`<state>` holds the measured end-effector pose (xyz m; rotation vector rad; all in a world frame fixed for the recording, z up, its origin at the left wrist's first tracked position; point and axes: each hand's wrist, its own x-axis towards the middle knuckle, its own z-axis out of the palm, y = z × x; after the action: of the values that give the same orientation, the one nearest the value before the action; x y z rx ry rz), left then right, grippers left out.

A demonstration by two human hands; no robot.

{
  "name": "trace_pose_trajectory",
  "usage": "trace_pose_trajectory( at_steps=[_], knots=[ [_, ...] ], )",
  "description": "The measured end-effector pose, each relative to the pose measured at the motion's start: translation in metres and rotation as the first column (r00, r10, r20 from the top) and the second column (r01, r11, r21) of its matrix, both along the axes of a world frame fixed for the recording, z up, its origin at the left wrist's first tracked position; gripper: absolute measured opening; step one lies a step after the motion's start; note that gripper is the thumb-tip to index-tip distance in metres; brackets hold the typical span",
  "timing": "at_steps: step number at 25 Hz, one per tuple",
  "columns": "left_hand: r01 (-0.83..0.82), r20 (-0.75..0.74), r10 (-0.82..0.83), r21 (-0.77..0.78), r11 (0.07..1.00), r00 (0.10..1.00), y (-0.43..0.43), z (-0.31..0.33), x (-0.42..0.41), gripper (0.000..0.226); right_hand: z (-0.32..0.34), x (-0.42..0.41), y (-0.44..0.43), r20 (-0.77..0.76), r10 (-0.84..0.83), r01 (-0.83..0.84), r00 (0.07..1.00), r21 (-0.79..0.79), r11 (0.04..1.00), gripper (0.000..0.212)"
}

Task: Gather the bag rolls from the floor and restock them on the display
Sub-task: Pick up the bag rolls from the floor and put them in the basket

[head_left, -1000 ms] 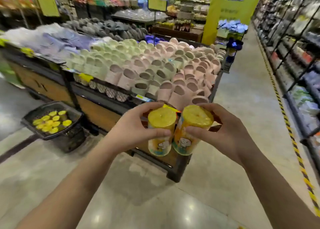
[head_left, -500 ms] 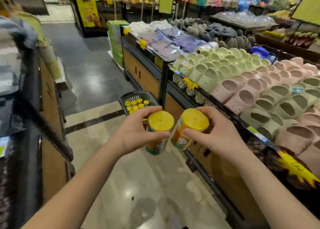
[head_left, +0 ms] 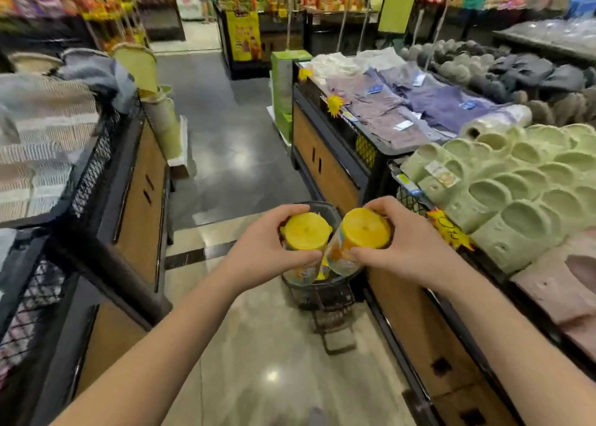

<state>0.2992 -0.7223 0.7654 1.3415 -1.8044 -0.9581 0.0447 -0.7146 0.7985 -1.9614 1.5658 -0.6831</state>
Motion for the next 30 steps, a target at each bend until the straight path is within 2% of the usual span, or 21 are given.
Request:
trace_pose_trajectory(
  at_steps=[4, 9, 13, 18, 20, 25, 28, 30],
  knots=[
    [-0.029, -0.017, 0.029, 0.026, 0.999, 0.999, -0.089, -0.008, -0.004, 0.071, -0.006, -0.006, -0.095, -0.041, 0.048, -0.047, 0.998, 0.033, 0.998, 0.064],
    [0.041, 0.065, -0.046, 0.071, 0.997, 0.997, -0.197, -0.034, -0.005, 0.073, -0.036, -0.011, -0.179, -0.081, 0.051, -0.044, 0.995, 0.078, 0.996, 0.069],
    [0.162, 0.12, -0.17, 0.074, 0.984, 0.978, -0.296, -0.06, -0.008, 0.069, -0.069, -0.006, -0.248, -0.115, -0.003, 0.021, 0.993, 0.156, 0.987, 0.068],
    [0.283, 0.141, -0.307, 0.17, 0.944, 0.941, -0.414, -0.111, -0.014, 0.07, -0.111, 0.002, -0.329, -0.153, -0.152, 0.187, 0.976, 0.251, 0.95, 0.061],
    [0.314, 0.17, -0.352, 0.214, 0.925, 0.921, -0.452, -0.135, -0.026, 0.071, -0.131, 0.002, -0.36, -0.185, -0.19, 0.239, 0.964, 0.297, 0.924, 0.067],
    [0.341, 0.23, -0.405, 0.272, 0.9, 0.885, -0.517, -0.224, -0.055, 0.075, -0.22, -0.011, -0.41, -0.263, -0.278, 0.352, 0.924, 0.303, 0.886, 0.059],
    [0.302, 0.271, -0.387, 0.307, 0.902, 0.881, -0.544, -0.313, -0.074, 0.075, -0.311, -0.021, -0.425, -0.288, -0.289, 0.378, 0.913, 0.334, 0.863, 0.069],
    [0.28, 0.303, -0.367, 0.294, 0.914, 0.88, -0.557, -0.376, -0.086, 0.075, -0.377, -0.026, -0.432, -0.27, -0.306, 0.392, 0.913, 0.366, 0.844, 0.067]
  ],
)
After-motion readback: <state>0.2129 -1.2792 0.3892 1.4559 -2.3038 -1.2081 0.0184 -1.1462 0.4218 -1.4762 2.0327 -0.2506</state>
